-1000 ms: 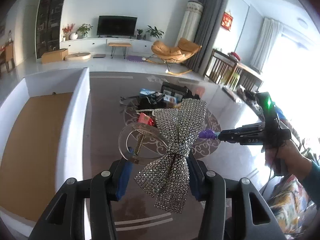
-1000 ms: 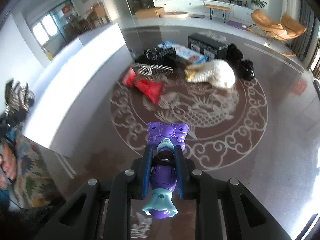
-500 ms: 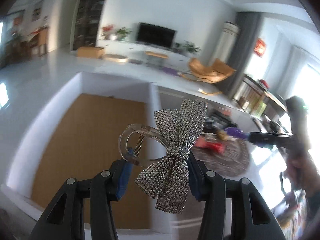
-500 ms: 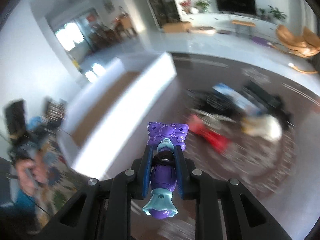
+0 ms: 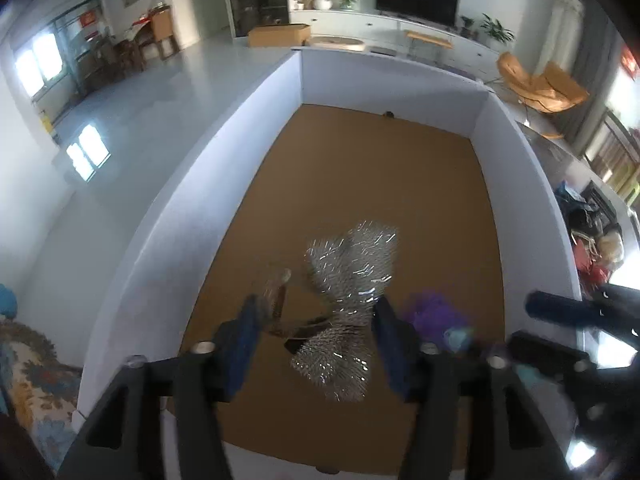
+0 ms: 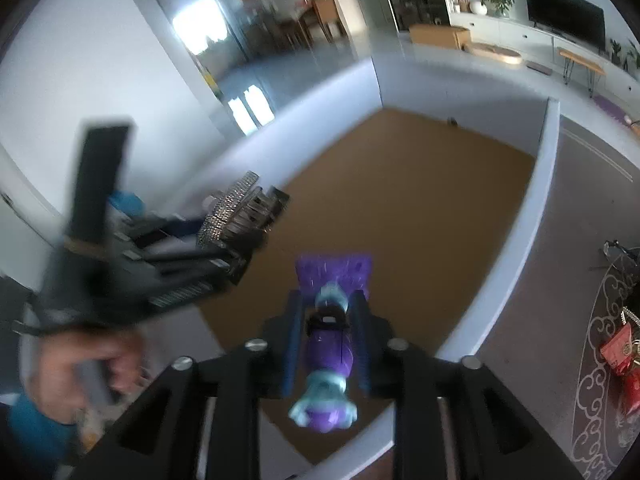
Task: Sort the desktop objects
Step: 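Open both grippers to drop the bow clip and purple toy into the bin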
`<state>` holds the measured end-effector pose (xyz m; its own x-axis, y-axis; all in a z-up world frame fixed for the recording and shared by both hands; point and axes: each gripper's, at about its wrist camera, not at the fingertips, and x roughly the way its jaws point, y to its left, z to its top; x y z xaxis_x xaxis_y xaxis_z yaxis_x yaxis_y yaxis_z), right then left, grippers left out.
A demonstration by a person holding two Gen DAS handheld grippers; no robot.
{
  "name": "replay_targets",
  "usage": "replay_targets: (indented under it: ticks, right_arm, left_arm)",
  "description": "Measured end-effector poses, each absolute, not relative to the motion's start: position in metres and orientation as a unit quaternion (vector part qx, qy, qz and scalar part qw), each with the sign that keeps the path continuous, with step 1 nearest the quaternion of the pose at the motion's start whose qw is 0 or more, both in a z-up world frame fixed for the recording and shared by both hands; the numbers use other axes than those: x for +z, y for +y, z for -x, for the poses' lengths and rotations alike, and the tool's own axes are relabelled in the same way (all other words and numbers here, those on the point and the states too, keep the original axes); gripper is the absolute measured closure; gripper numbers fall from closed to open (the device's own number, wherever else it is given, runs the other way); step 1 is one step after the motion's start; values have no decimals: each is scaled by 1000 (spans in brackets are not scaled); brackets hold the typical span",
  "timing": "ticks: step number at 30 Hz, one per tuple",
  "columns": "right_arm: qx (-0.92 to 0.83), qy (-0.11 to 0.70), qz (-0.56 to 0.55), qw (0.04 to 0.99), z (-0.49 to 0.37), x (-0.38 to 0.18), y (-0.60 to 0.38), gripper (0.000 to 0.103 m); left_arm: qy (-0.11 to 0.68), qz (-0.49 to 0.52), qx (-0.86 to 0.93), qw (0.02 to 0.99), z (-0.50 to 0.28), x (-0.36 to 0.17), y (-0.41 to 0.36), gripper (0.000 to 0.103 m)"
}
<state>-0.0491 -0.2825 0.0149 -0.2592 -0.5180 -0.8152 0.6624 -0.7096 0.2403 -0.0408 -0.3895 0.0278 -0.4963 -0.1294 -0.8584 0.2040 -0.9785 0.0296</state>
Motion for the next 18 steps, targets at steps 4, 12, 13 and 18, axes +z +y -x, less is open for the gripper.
replay_targets:
  ticks: [4,12,13,18]
  right_arm:
    - [-811,156,-444,347,35,11,-289,44]
    - [-820,205,-433,313,35,3,-297,39]
    - [-818,196,-438,316,36,5,-293,39]
    - [-821,191,-434,317,31,2,-282,45]
  left_arm:
    - [-57,-511,-849,122,41,15,-375,9]
    - [-98,-528,-834,123,36,5,-365,9]
    - [-91,-530,-835,117,37,6,-364,9]
    - [-72,-523,-844,98,33,11,-360,9]
